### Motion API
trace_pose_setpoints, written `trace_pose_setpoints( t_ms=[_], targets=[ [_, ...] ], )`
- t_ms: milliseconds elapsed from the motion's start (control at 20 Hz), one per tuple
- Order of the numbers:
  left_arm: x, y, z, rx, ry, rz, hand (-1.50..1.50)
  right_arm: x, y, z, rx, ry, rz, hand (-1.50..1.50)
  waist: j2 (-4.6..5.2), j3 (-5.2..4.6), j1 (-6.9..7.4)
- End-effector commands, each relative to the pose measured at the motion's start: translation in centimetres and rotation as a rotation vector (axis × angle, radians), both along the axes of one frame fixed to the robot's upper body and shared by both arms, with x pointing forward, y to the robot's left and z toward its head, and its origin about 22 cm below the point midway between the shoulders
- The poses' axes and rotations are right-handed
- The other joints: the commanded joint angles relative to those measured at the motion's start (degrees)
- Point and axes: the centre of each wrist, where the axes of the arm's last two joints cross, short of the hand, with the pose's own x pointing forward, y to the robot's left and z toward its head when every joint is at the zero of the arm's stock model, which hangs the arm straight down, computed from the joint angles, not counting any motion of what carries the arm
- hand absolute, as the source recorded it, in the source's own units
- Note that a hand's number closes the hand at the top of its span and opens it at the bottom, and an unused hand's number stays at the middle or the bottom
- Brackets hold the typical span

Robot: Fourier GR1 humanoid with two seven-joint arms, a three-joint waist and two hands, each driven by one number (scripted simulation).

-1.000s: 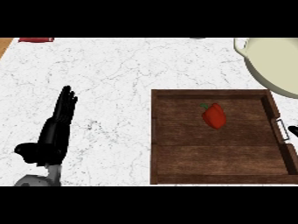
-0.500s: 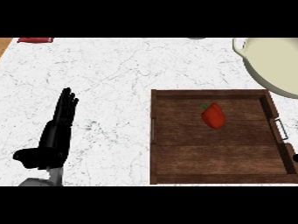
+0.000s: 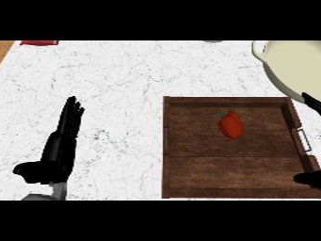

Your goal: Pick the bell pepper from the tray and place it in the pot

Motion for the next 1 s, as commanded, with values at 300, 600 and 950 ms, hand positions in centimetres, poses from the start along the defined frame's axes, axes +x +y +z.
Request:
trace_pose_setpoints(
  t_ms=[300, 600, 950],
  targets=[
    [0.1, -0.5, 1.7, 0.000, -0.006, 0.013, 0.00, 1.4, 5.9, 0.3, -0.146, 0.126, -0.039, -1.50, 0.02, 0.08, 0.01],
    [-0.6, -1.0, 0.3, 0.011, -0.010, 0.013, 0.00, 3.4, 5.5, -3.1, -0.173, 0.216, -0.035, -1.50, 0.05, 0.10, 0.02],
    [0.5, 0.2, -0.2, 0.006, 0.004, -0.014, 0.00, 5.0, 7.0, -4.6, -0.160, 0.193, -0.020, -1.50, 0.07, 0.10, -0.04]
  ],
)
